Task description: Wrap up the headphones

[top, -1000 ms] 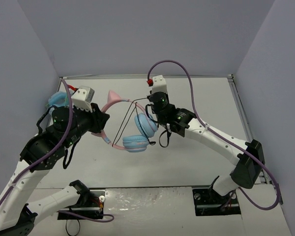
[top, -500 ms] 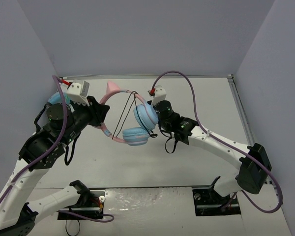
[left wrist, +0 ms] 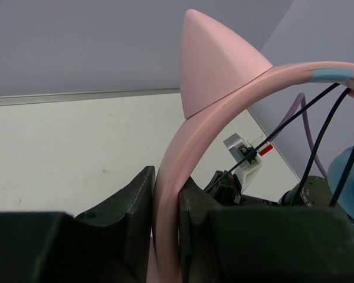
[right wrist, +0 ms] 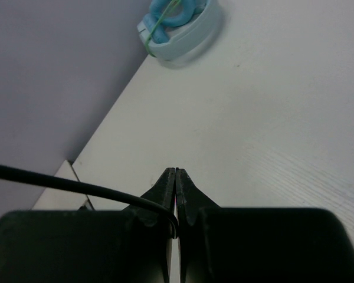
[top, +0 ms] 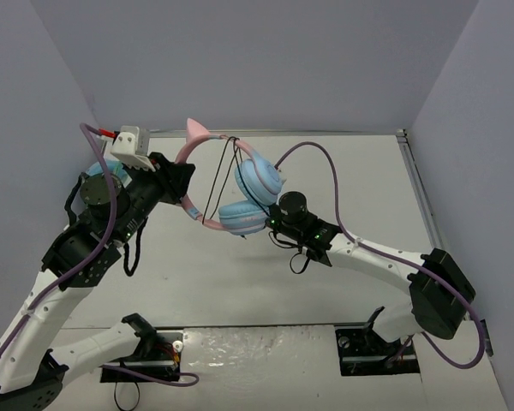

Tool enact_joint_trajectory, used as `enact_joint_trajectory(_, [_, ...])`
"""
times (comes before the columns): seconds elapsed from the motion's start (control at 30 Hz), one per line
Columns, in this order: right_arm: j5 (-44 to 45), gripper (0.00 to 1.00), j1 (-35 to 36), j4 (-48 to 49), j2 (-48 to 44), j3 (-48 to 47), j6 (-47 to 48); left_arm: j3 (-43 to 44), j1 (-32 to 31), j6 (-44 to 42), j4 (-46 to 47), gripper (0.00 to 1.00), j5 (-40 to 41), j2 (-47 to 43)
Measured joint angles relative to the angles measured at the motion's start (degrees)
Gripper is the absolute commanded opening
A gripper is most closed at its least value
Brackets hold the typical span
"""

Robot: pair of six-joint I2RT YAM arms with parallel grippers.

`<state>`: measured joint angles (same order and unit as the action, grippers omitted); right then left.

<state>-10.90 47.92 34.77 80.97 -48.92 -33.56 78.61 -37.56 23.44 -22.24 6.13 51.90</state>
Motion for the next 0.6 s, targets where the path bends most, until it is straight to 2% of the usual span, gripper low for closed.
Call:
enact_joint_trajectory(0.33, [-3.12, 0.0, 4.86, 8.91, -0.05, 2.13, -6.3, -1.39, 0.0, 0.07, 5.79, 0.0, 2.54, 1.25])
enact_joint_trajectory(0.6, [-2.6, 0.0, 9.19, 12.28, -0.05, 3.6, -8.35, -3.76, 0.0, -0.03, 9.08, 0.0, 6.21, 2.04])
